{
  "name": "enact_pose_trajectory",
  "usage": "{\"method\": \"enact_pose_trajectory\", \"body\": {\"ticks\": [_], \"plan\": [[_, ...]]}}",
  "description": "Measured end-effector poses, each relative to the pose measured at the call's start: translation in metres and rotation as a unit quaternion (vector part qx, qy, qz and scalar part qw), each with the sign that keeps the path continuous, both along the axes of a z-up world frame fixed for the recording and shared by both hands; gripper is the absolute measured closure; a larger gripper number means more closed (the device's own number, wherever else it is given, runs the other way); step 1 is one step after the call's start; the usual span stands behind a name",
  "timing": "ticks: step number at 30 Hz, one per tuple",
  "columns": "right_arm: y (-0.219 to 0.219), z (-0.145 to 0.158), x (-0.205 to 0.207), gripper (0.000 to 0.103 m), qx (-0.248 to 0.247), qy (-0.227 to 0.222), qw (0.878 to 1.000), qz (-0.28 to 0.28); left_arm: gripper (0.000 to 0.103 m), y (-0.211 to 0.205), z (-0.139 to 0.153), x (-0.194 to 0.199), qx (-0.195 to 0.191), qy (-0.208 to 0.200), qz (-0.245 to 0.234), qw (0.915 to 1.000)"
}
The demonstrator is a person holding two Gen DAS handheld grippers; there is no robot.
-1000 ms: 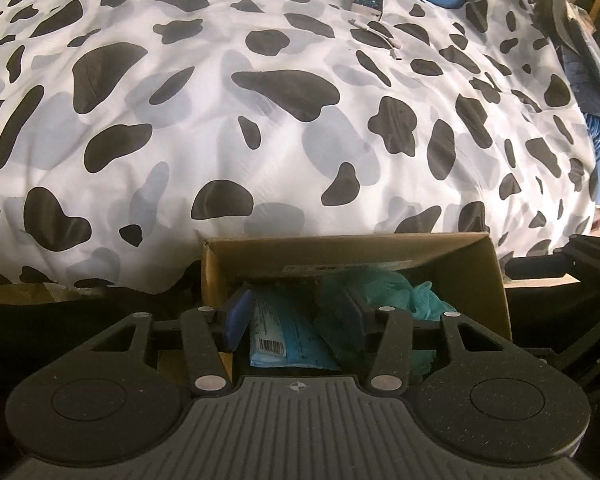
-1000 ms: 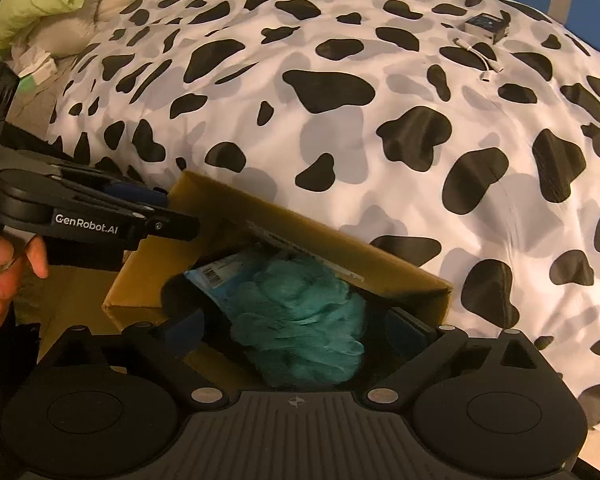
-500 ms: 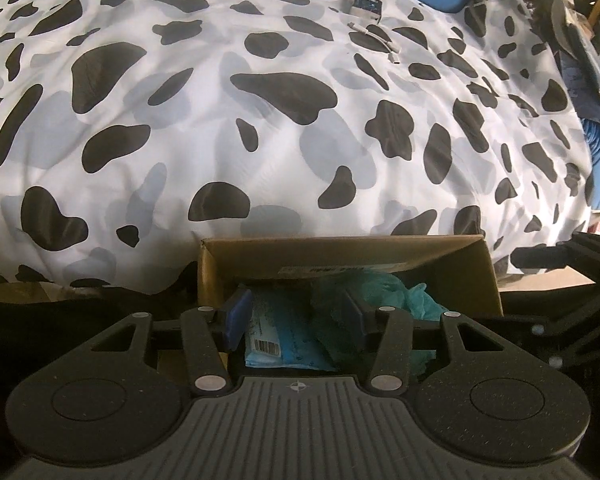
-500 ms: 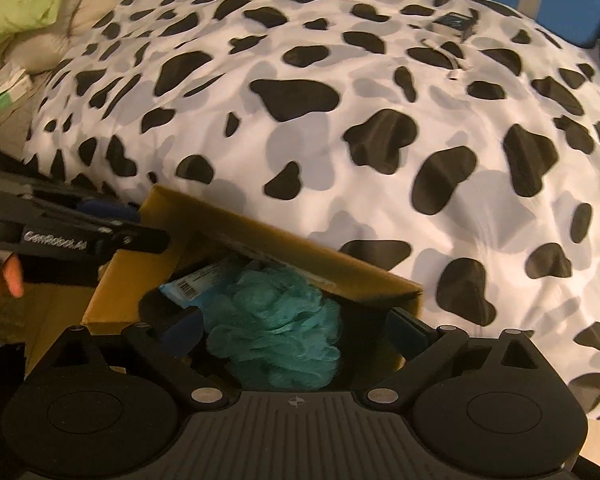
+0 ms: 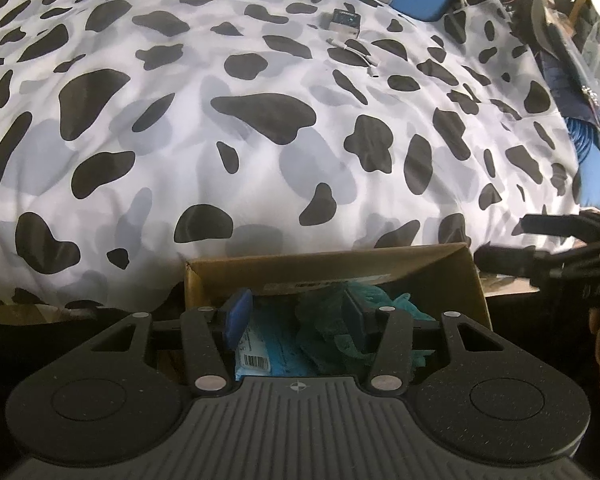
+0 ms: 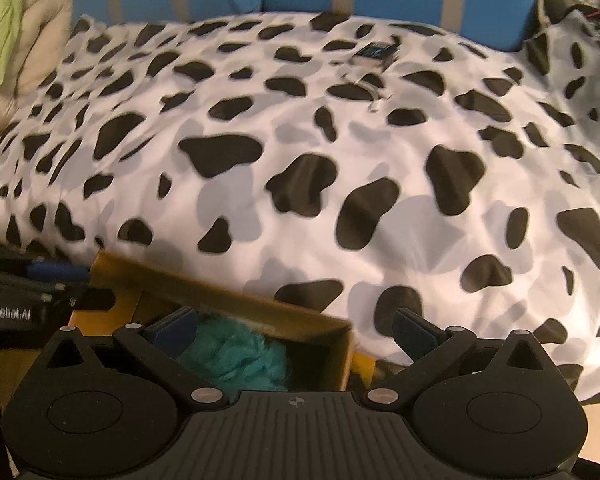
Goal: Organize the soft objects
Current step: 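Open both grippers to drop the cord and loofah into the box, then move both grippers back toward the black box and white cable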
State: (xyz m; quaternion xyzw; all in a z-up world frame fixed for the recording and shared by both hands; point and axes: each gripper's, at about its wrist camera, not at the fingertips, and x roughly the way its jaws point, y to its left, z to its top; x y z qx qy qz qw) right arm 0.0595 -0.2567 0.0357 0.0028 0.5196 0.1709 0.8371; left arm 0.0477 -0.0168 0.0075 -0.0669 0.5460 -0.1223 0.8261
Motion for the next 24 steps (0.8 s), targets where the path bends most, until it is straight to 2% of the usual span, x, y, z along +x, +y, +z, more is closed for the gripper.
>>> {"method": "enact_pose_trajectory", "body": {"ticks": [6, 14, 15, 16, 18, 21, 24], "plan": [[-0.008, 0.008, 0.000, 0.000, 0.004, -0.042, 0.999, -0.031, 0.054, -0.001, 0.002, -0.001, 0.002, -0.011, -0.006, 0.9999], [-0.010, 0.018, -0.003, 0.000, -0.001, -0.094, 0.995, -0.037, 0.054, -0.010, 0.010, -0.005, 0.025, -0.053, -0.024, 0.9980], [-0.009, 0.019, -0.004, 0.000, -0.002, -0.098, 0.995, -0.035, 0.052, -0.011, 0.011, -0.006, 0.028, -0.060, -0.024, 0.9975], [-0.008, 0.019, -0.004, 0.000, -0.005, -0.103, 0.994, -0.032, 0.043, -0.012, 0.012, -0.006, 0.031, -0.066, -0.025, 0.9970], [-0.007, 0.020, -0.005, 0.000, -0.006, -0.110, 0.994, -0.027, 0.032, -0.014, 0.016, -0.008, 0.043, -0.088, -0.025, 0.9949], [-0.005, 0.022, -0.006, 0.000, -0.008, -0.116, 0.993, -0.020, 0.029, -0.019, 0.021, -0.012, 0.061, -0.125, -0.035, 0.9896], [-0.004, 0.022, -0.007, 0.000, -0.008, -0.115, 0.993, -0.014, 0.026, -0.020, 0.023, -0.012, 0.060, -0.133, -0.035, 0.9886]]}}
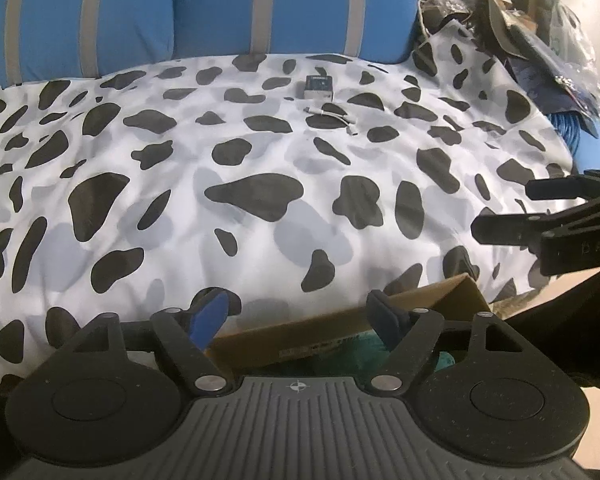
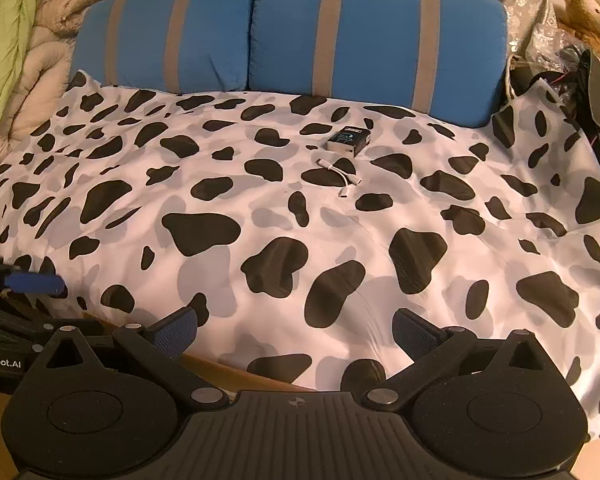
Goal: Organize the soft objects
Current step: 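Move both grippers back toward the black box and white cable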
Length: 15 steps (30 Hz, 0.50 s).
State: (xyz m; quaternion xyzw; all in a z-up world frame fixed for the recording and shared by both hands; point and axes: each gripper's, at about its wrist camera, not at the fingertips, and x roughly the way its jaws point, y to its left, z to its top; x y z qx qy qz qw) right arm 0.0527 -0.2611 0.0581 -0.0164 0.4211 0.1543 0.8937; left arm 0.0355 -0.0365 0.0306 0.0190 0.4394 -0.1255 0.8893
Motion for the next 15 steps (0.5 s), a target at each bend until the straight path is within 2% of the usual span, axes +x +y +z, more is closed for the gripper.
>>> {"method": "enact_pose_trajectory", "body": {"ticks": [2, 6, 9, 15], "plan": [[0.001, 0.000, -0.001, 0.000, -0.001, -0.002, 1.000, 0.002, 0.026, 0.001, 0.002, 0.000, -0.001, -0.007, 0.005, 1.0000], [0.001, 0.001, -0.001, 0.000, -0.009, -0.006, 1.000, 0.001, 0.026, 0.006, 0.016, -0.003, -0.003, -0.058, 0.023, 0.9980], [0.000, 0.001, 0.001, 0.000, -0.013, -0.003, 1.000, -0.004, 0.026, 0.006, 0.024, -0.001, 0.006, -0.077, 0.026, 0.9966], [-0.004, 0.002, 0.005, 0.000, -0.009, -0.001, 1.000, -0.012, 0.026, 0.008, 0.029, 0.008, -0.003, -0.076, 0.023, 0.9968]]}}
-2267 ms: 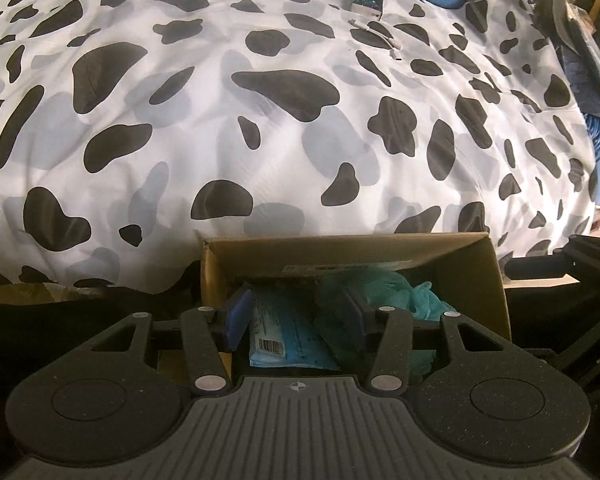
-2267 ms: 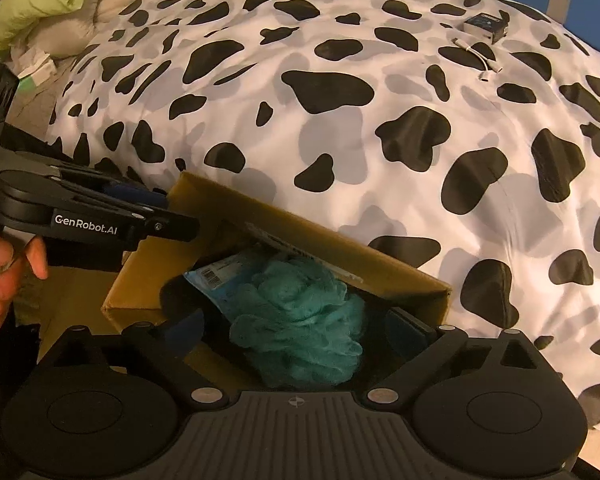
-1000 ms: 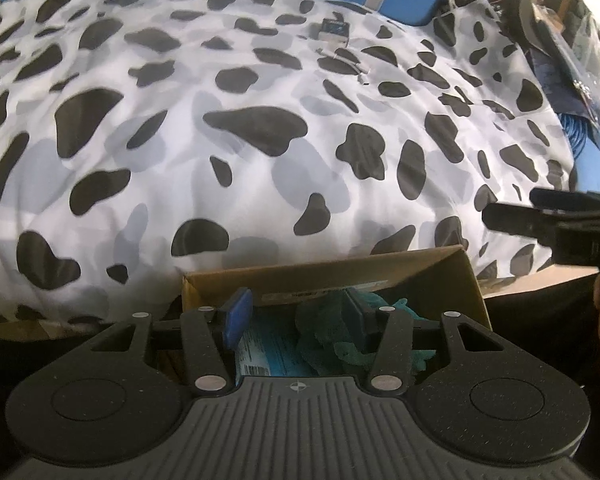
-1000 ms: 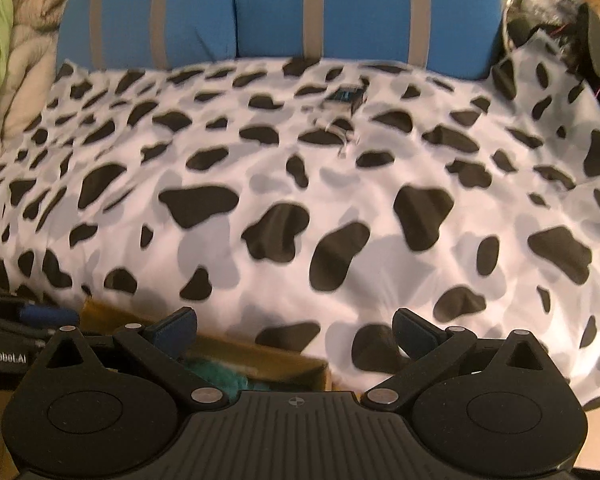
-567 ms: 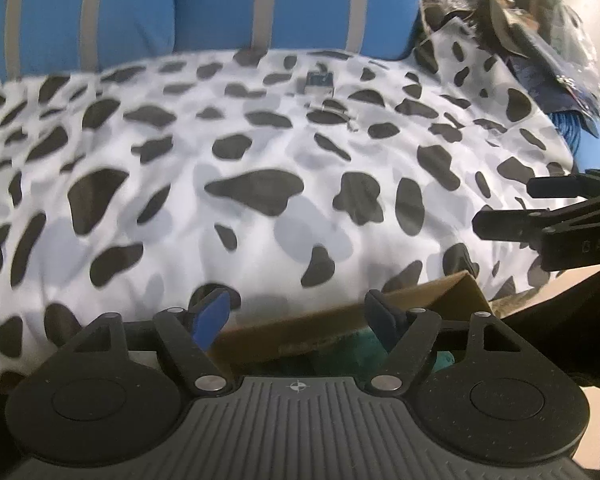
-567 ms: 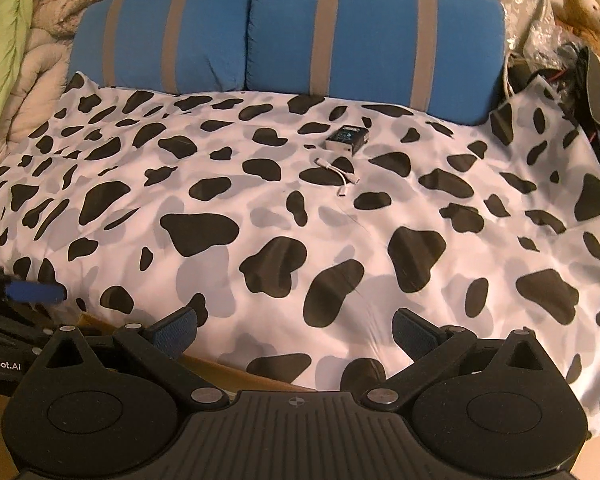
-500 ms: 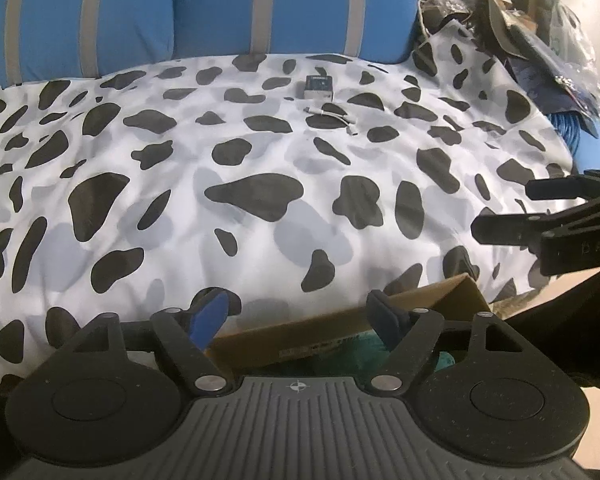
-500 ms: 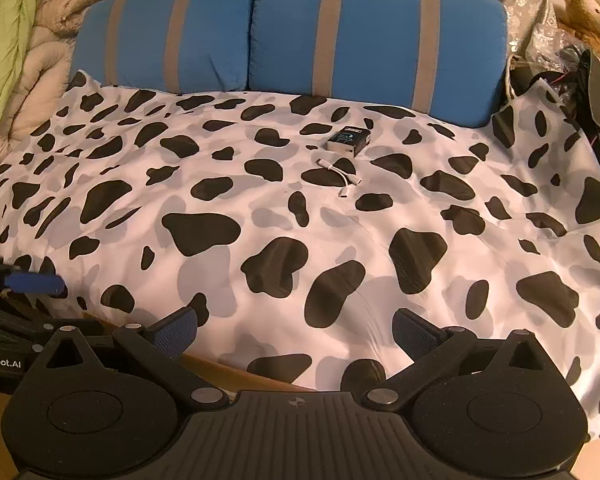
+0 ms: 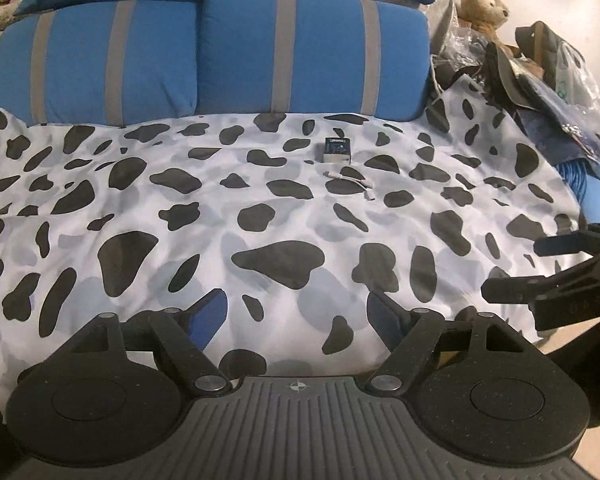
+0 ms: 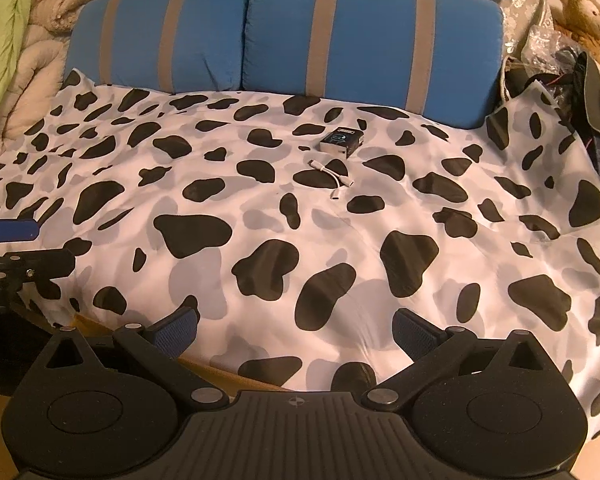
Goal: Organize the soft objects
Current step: 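Move both grippers back toward the black box and white cable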
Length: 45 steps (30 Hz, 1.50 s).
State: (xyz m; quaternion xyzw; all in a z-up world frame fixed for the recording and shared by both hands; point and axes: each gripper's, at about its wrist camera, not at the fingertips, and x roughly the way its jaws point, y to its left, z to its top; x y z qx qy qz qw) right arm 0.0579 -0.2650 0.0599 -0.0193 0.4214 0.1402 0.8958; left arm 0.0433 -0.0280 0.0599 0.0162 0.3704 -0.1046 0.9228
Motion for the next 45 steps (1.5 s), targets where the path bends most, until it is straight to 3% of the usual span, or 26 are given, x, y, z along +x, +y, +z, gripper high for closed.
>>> {"method": "enact_pose_trajectory", "body": {"ticks": [6, 20, 32, 45], "plan": [[0.003, -0.001, 0.011, 0.000, -0.006, 0.005, 1.000, 0.007, 0.026, 0.000, 0.001, 0.010, 0.043, -0.005, -0.013, 0.9990], [0.010, -0.007, 0.048, 0.000, -0.031, -0.001, 0.999, 0.035, 0.026, 0.006, -0.005, 0.059, 0.024, 0.009, -0.026, 0.9993], [0.005, -0.026, 0.107, 0.000, -0.047, 0.007, 0.998, 0.046, 0.027, 0.005, -0.011, 0.104, -0.002, 0.033, -0.030, 0.9990], [0.017, -0.044, 0.166, 0.004, -0.052, -0.011, 0.995, 0.083, 0.027, -0.003, -0.015, 0.145, -0.004, 0.038, -0.041, 0.9984]]}}
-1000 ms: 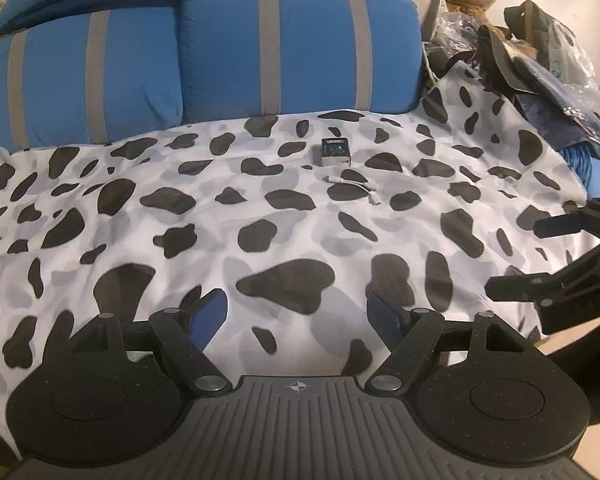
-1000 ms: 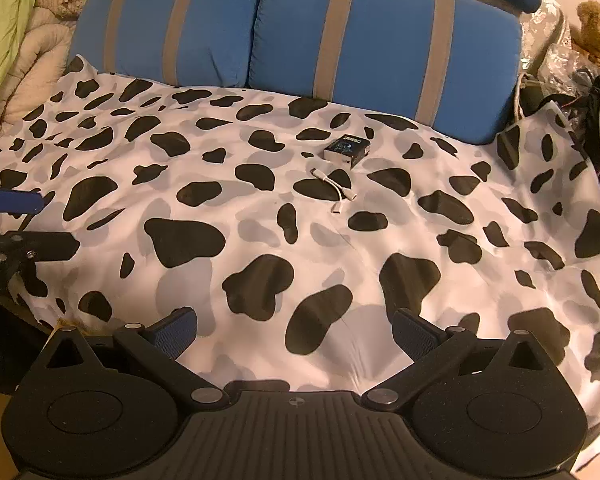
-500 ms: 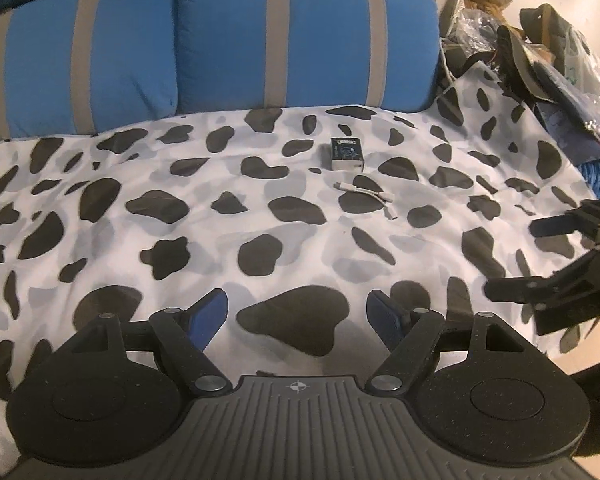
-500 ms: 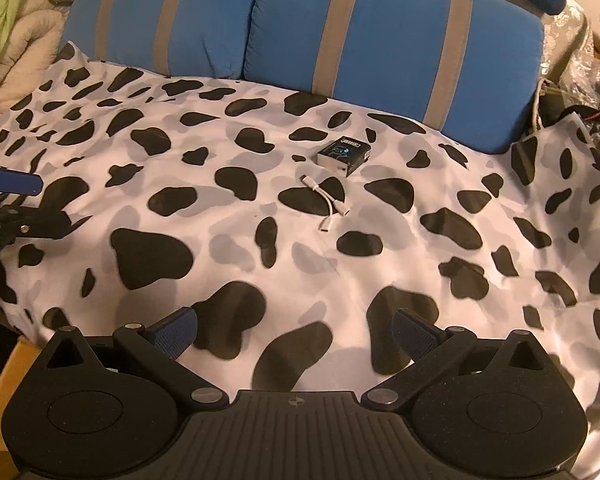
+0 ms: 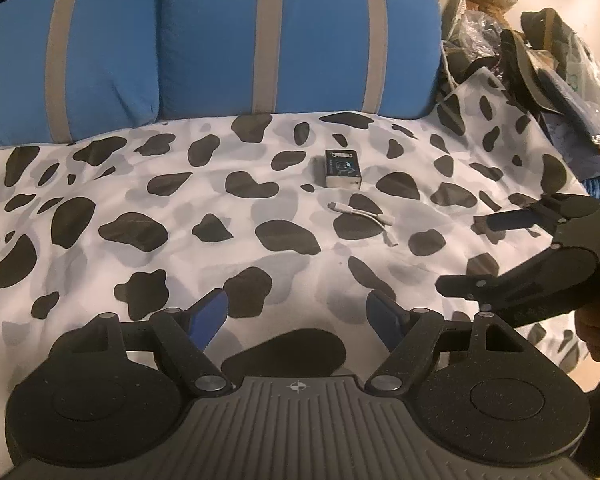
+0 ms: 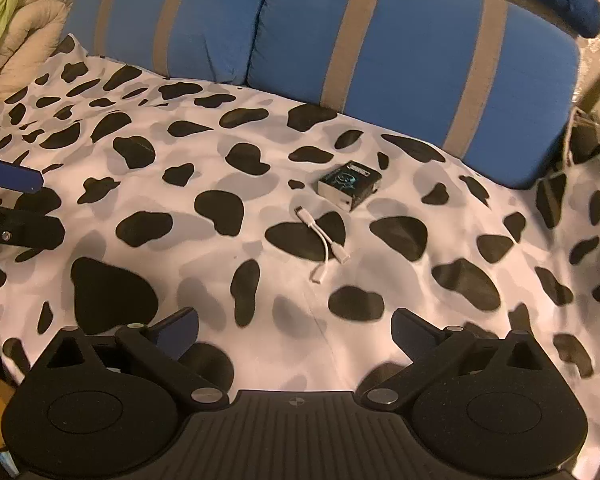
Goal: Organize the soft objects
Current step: 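Move both grippers back toward the black box and white cable, then grasp the white plug cable with the right gripper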
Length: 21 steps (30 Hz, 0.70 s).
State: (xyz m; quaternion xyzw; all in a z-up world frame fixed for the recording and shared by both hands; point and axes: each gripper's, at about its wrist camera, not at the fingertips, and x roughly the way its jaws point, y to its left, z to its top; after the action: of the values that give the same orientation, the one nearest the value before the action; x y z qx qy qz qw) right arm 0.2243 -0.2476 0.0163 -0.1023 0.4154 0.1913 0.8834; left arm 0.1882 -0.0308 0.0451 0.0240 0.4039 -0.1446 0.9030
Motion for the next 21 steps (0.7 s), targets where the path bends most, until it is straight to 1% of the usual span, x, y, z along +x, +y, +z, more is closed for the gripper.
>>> {"method": "enact_pose_trajectory", "body": {"ticks": [1, 4, 10, 13, 15, 17, 19, 21], "plan": [[0.000, -0.002, 0.004, 0.008, 0.002, 0.001, 1.000, 0.002, 0.027, 0.000, -0.001, 0.003, 0.000, 0.002, 0.000, 1.0000], [0.002, -0.007, 0.017, 0.008, 0.001, 0.002, 1.000, 0.005, 0.027, 0.000, -0.002, 0.012, -0.003, 0.004, -0.002, 1.0000], [0.006, -0.019, 0.042, 0.014, -0.001, 0.002, 1.000, 0.014, 0.027, -0.004, -0.002, 0.027, -0.010, 0.012, -0.006, 0.9999], [0.010, -0.029, 0.058, 0.015, -0.006, 0.011, 1.000, 0.014, 0.027, -0.006, -0.001, 0.031, -0.021, 0.019, -0.001, 0.9996], [0.014, -0.037, 0.068, 0.018, -0.011, 0.013, 1.000, 0.016, 0.027, -0.008, -0.001, 0.033, -0.027, 0.024, -0.007, 0.9993], [0.017, -0.044, 0.077, 0.027, -0.017, 0.013, 1.000, 0.018, 0.027, -0.011, -0.002, 0.035, -0.026, 0.028, -0.009, 0.9992], [0.018, -0.052, 0.089, 0.030, -0.023, 0.014, 1.000, 0.016, 0.027, -0.013, -0.003, 0.036, -0.029, 0.036, -0.014, 0.9989], [0.019, -0.057, 0.099, 0.035, -0.022, 0.016, 1.000, 0.016, 0.027, -0.014, -0.003, 0.038, -0.034, 0.041, -0.017, 0.9984]]}}
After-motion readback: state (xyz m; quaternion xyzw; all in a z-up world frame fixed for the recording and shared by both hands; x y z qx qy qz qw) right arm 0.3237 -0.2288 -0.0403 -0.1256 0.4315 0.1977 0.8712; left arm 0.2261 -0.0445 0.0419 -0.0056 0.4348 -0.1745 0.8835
